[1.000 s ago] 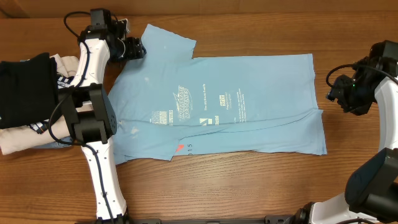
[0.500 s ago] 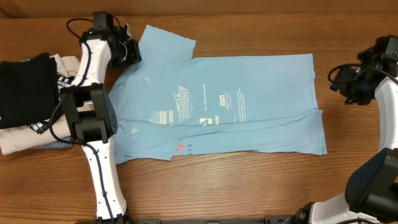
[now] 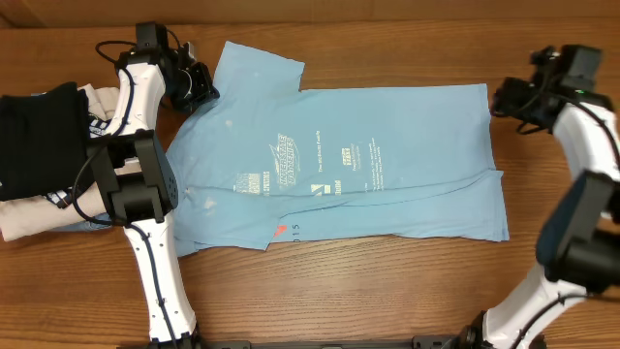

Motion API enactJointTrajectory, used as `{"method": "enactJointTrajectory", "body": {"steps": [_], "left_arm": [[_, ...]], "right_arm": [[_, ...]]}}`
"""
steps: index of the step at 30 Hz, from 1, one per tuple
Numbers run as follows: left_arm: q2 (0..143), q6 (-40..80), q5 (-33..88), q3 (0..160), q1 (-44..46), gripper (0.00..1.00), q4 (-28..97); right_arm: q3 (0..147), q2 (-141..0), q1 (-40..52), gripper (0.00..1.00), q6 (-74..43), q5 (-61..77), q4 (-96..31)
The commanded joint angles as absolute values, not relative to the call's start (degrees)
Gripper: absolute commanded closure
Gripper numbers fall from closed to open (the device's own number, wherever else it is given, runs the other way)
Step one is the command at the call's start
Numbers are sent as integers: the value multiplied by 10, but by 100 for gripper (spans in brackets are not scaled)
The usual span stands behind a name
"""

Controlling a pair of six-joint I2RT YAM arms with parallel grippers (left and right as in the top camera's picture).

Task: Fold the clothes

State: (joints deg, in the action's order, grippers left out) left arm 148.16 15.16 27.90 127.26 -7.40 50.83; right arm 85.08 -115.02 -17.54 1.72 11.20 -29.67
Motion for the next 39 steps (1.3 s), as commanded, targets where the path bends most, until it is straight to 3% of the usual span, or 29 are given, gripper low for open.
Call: {"method": "enactJointTrajectory", "body": {"steps": [1,9,25,28,32,39], "left_arm": [[1498,164,281,1273,-77,96,518],[1498,163,267,1273,-77,96,540],[1498,161,264,1273,-77,96,542],[1498,161,264,1273,-77,96,542],[1498,161,264,1273,-77,96,542],[1498,161,264,1273,-77,96,542]], "right_arm": [[858,-1196,-154,32,35,136,-248],[858,-1266,-142,31,30,134,-137],[859,-1325,-139,33,30,112,-44],[858,-1326,-139,42,30,112,-36],[859,-1326,-139,66,30,111,-32],[859,-1326,-139,80,25,90,-33]]}}
